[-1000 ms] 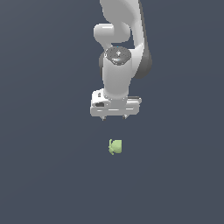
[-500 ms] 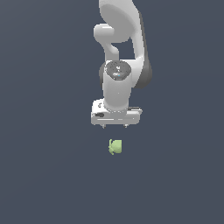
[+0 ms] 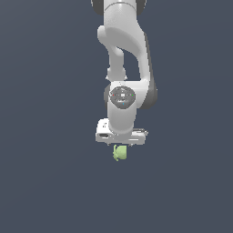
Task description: Pick up the object and move it to a goal position.
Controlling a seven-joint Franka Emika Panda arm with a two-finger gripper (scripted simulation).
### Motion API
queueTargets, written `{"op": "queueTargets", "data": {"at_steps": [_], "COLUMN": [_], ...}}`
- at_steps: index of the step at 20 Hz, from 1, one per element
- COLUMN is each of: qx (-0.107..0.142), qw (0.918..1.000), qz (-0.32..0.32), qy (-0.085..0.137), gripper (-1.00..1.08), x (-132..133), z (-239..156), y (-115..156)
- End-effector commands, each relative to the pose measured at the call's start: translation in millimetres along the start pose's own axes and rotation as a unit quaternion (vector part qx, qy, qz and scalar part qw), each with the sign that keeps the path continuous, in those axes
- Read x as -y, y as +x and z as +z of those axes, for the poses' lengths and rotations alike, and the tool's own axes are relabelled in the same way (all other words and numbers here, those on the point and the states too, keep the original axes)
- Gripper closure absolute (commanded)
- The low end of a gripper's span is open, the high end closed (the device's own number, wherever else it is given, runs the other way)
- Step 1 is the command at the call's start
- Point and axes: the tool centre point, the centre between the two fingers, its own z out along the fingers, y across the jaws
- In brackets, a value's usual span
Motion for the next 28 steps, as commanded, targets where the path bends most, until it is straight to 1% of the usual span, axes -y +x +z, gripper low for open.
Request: {"op": "queueTargets", "data": {"at_steps": [1,7,13,22,28], "qx": [0.0,0.0,0.0,0.0,0.0], "qw": [1.0,0.9998,0.9998,0.9998,0.9998], "qz": [0.008,0.018,0.018,0.019,0.019], "qy": [0.001,0.002,0.002,0.002,0.002], "gripper": [-0.92,-0.92,-0.92,-0.92,-0.92], "x": [1.0,2.2,2.2,2.3,2.6], "z": [8.6,19.5,23.4,65.1,70.5], "y": [6.5,13.3,12.8,12.2,13.7]}}
